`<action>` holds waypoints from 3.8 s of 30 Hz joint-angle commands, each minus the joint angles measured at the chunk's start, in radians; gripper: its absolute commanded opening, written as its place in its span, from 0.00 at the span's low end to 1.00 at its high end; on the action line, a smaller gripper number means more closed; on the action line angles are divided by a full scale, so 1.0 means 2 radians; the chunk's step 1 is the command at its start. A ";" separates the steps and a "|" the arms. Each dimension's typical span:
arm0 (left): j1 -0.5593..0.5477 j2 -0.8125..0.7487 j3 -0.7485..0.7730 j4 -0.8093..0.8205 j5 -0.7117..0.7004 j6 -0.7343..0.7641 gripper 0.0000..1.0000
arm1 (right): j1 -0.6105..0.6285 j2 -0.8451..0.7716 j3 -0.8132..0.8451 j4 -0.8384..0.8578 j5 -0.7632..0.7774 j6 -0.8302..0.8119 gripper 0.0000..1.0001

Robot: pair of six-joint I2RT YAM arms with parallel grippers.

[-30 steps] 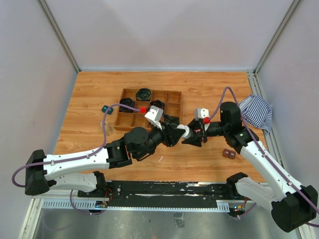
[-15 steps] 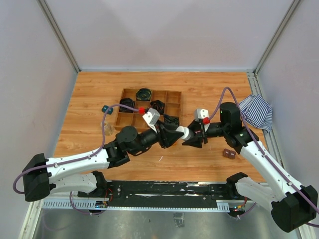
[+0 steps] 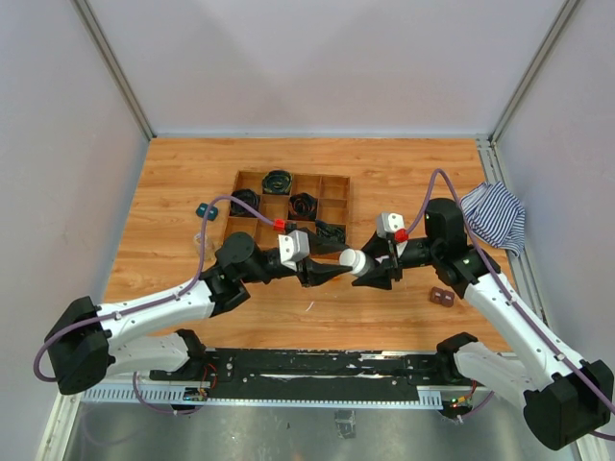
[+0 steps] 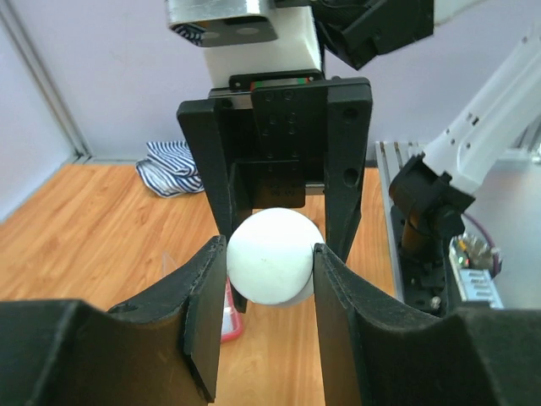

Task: Sort the pills into containers
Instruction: Screw the lid of the pill bottle onto the pill bottle.

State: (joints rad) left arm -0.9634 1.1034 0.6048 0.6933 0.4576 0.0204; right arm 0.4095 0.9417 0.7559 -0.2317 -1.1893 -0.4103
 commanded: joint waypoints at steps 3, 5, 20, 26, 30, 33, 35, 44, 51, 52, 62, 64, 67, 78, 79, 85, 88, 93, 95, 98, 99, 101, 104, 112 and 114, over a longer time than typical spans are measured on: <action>0.008 0.008 0.020 -0.096 0.120 0.061 0.44 | -0.004 -0.009 0.008 0.041 0.002 0.008 0.00; 0.009 -0.001 0.023 -0.095 0.098 0.053 0.61 | -0.004 -0.009 0.008 0.041 0.002 0.007 0.01; 0.009 -0.125 -0.021 -0.069 -0.062 -0.136 0.99 | -0.004 -0.010 0.008 0.039 0.003 0.005 0.01; 0.009 -0.172 -0.076 -0.035 -0.136 -0.293 0.93 | -0.003 -0.007 0.008 0.039 0.003 0.005 0.01; -0.037 -0.180 -0.046 -0.109 -0.272 -0.293 0.85 | -0.003 -0.004 0.008 0.039 0.004 0.005 0.01; -0.113 -0.159 0.004 -0.187 -0.401 -0.257 0.84 | -0.003 -0.003 0.008 0.039 0.005 0.004 0.00; -0.141 -0.128 0.041 -0.229 -0.453 -0.251 0.82 | -0.003 -0.002 0.008 0.039 0.005 0.004 0.01; -0.182 -0.033 0.168 -0.347 -0.554 -0.234 0.80 | -0.003 -0.004 0.008 0.038 0.006 0.004 0.01; -0.183 -0.005 0.194 -0.345 -0.533 -0.221 0.78 | -0.003 -0.005 0.009 0.038 0.006 0.004 0.00; -0.183 -0.002 0.195 -0.343 -0.529 -0.220 0.78 | -0.003 -0.005 0.009 0.037 0.006 0.004 0.00; -0.183 0.013 0.196 -0.329 -0.519 -0.209 0.63 | -0.002 -0.007 0.009 0.037 0.006 0.004 0.01; -0.183 0.014 0.197 -0.326 -0.511 -0.207 0.58 | -0.003 -0.007 0.009 0.037 0.006 0.004 0.00; -0.183 0.016 0.198 -0.328 -0.502 -0.207 0.54 | -0.003 -0.007 0.009 0.037 0.006 0.004 0.01; -0.179 -0.004 0.149 -0.286 -0.399 -0.195 0.36 | -0.004 -0.008 0.009 0.038 0.002 0.005 0.01; -0.176 -0.009 0.135 -0.266 -0.378 -0.182 0.35 | -0.004 -0.008 0.008 0.038 0.000 0.006 0.01; -0.131 -0.031 0.056 -0.169 -0.215 -0.096 0.34 | -0.004 -0.011 0.006 0.043 -0.012 0.008 0.01; -0.108 -0.029 0.045 -0.158 -0.133 -0.052 0.36 | -0.004 -0.011 0.006 0.044 -0.016 0.009 0.01; -0.093 -0.018 0.051 -0.191 -0.042 0.056 0.40 | -0.004 -0.013 0.006 0.046 -0.019 0.011 0.01; -0.084 -0.014 0.056 -0.205 -0.022 0.086 0.41 | -0.004 -0.014 0.006 0.046 -0.020 0.011 0.01; -0.060 -0.019 0.055 -0.196 -0.001 0.100 0.56 | -0.004 -0.017 0.005 0.047 -0.022 0.012 0.01; -0.051 -0.023 0.052 -0.186 0.006 0.099 0.65 | -0.004 -0.017 0.005 0.048 -0.022 0.012 0.01; -0.039 -0.037 0.036 -0.146 0.009 0.081 0.85 | -0.004 -0.017 0.005 0.047 -0.023 0.011 0.01; -0.034 -0.065 0.003 -0.085 -0.018 0.049 0.99 | -0.004 -0.018 0.005 0.048 -0.024 0.012 0.01; -0.034 -0.131 -0.046 0.002 -0.087 -0.161 0.99 | -0.004 -0.017 0.005 0.047 -0.022 0.011 0.00; -0.034 -0.145 -0.080 0.071 -0.091 -0.246 0.99 | -0.005 -0.016 0.006 0.044 -0.021 0.008 0.01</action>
State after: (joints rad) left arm -1.0363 0.8665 0.5343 0.5709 0.3214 -0.1276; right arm 0.4095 0.9199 0.7544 -0.1612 -1.2297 -0.3927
